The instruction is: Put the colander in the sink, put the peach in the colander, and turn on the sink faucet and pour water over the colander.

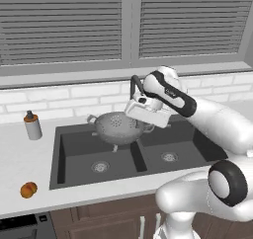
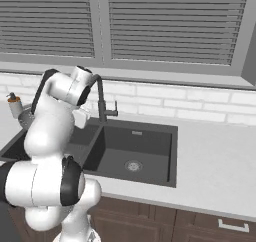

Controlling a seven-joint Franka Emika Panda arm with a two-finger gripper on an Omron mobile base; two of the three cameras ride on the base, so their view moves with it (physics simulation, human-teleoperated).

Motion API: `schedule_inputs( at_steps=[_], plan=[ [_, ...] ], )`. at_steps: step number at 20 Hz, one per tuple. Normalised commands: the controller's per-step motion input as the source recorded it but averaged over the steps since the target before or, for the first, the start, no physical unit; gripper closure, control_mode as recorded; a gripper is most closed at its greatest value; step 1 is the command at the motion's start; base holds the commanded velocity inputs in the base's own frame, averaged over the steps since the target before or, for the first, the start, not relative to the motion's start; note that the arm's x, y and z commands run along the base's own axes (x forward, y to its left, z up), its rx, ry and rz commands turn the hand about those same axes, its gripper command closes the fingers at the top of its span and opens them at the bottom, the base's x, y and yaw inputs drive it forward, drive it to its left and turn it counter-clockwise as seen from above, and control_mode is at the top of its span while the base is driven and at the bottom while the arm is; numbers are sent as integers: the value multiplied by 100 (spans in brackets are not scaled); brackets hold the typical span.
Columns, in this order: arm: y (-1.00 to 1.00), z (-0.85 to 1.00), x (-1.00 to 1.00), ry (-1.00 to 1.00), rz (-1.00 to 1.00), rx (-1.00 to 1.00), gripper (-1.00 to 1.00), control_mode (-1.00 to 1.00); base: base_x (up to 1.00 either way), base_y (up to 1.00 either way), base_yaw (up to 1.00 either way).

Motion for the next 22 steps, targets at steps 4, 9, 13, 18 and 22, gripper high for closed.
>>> schedule_inputs(
  at_steps=[4, 9, 13, 18, 22],
  plan=[
    [79, -38, 84, 23, -12, 0, 100, -100, 0, 0, 0],
    [48, -41, 70, 23, -36, 0, 100, -100, 0, 0, 0],
    [68, -32, 58, 11, -44, -6, 100, -100, 0, 0, 0],
    [66, -34, 34, 13, -41, -18, 100, -100, 0, 0, 0],
    [59, -23, 9, 21, -35, -24, 100, -100, 0, 0, 0]
  ],
)
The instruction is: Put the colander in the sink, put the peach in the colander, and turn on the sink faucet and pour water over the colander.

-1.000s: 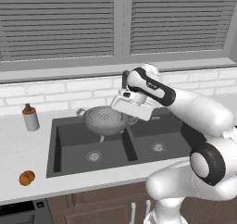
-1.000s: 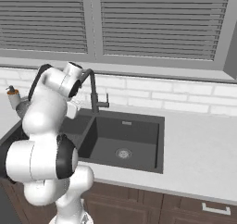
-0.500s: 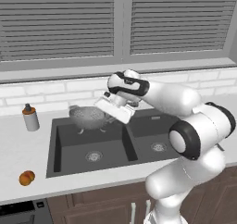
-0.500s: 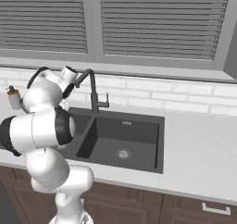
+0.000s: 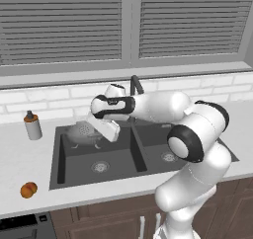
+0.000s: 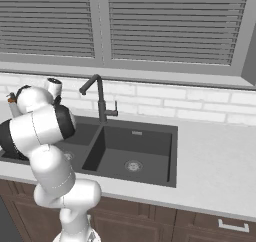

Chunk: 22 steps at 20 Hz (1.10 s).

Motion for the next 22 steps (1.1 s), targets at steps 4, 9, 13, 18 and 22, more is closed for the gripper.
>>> schedule_inputs(
  at_steps=[4, 9, 13, 18, 22],
  plan=[
    [38, -1, 16, 18, -29, -24, 100, -100, 0, 0, 0],
    [15, -1, 0, 18, -35, -27, 100, -100, 0, 0, 0],
    [0, -4, -8, 10, -40, -25, 100, -100, 0, 0, 0],
    [0, -15, -13, 1, -38, -27, 100, -100, 0, 0, 0],
    [3, -35, -8, -4, -29, -35, 100, -100, 0, 0, 0]
  ],
)
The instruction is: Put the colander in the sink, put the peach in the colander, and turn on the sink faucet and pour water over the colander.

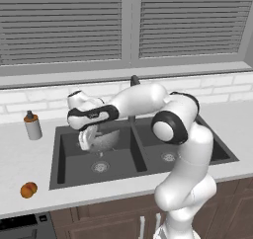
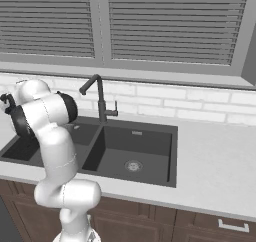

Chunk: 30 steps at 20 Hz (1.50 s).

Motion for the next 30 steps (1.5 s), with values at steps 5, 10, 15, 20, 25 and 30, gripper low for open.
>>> schedule_inputs(
  at_steps=[5, 10, 15, 20, 25, 30],
  plan=[
    [0, -40, -14, -3, -26, -30, 100, -100, 0, 0, 0],
    [3, -32, -3, -1, -20, -18, 100, -100, 0, 0, 0],
    [1, -19, 7, 0, -12, 0, 100, -100, 0, 0, 0],
    [0, -16, 3, 0, -6, 0, 100, -100, 0, 0, 0],
    [0, -37, -1, 0, -7, -4, 100, -100, 0, 0, 0],
    [-15, -27, 0, -8, -3, -9, 100, -100, 0, 0, 0]
  ],
)
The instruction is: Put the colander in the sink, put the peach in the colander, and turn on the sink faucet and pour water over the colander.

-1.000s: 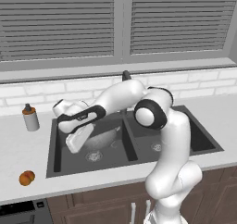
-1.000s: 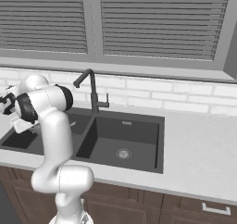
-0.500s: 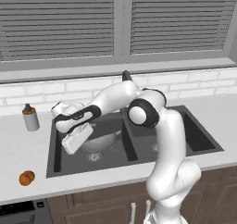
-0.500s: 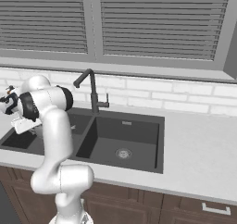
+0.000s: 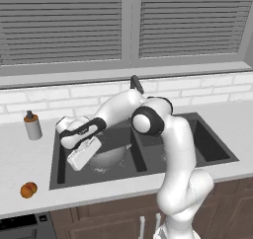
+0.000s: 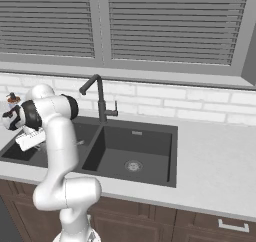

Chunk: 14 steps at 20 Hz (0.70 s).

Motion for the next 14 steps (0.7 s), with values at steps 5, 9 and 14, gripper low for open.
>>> schedule_inputs(
  at_steps=[5, 9, 14],
  plan=[
    [-16, -7, 7, -23, 0, -9, 100, -100, 0, 0, 0],
    [-2, -9, 9, -26, 0, -3, 100, -100, 0, 0, 0],
    [0, -16, 14, -16, 1, 7, 100, -100, 0, 0, 0]
  ],
)
